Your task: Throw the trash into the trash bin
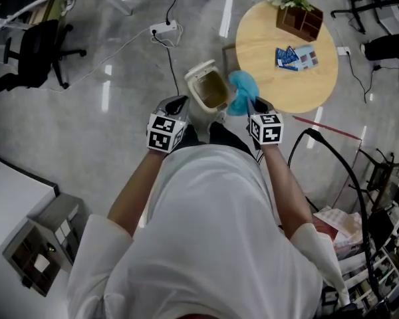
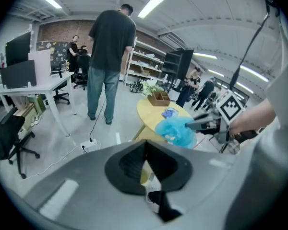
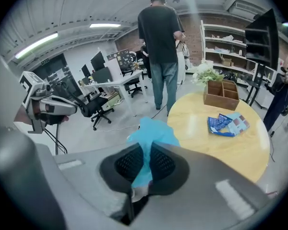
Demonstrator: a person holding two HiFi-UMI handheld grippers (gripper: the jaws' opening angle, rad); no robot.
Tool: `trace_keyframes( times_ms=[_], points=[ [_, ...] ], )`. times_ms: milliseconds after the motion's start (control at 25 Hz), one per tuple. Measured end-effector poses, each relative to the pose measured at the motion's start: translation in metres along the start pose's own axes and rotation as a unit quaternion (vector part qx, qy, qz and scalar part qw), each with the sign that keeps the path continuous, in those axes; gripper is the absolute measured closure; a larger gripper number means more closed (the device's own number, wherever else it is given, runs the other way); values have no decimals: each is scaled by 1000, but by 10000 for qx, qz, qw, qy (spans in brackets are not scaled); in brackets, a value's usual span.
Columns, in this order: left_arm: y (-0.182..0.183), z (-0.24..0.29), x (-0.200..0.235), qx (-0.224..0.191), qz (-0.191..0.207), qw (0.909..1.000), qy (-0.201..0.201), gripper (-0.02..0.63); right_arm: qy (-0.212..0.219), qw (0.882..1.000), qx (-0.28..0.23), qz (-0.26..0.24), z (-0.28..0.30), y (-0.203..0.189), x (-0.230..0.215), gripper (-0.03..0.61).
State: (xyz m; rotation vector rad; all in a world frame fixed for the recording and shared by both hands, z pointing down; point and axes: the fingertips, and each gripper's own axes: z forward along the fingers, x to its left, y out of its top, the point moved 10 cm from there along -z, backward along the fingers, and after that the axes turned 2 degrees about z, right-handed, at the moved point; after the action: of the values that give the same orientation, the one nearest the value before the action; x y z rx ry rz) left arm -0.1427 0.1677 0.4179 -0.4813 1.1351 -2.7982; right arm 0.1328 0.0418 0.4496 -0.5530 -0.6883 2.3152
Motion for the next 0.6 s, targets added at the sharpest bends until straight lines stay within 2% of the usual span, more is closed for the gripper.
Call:
trace_keyframes(
  times_ms=[280,600],
  points=[
    [-21,-8,12,77,-219,9997,122,611,434,9980,299,-337,26,-7,34,571],
    [-41,-6,29,161,-385,9989,191,611,724,9948,572,-423,55,-20,57,571]
  ],
)
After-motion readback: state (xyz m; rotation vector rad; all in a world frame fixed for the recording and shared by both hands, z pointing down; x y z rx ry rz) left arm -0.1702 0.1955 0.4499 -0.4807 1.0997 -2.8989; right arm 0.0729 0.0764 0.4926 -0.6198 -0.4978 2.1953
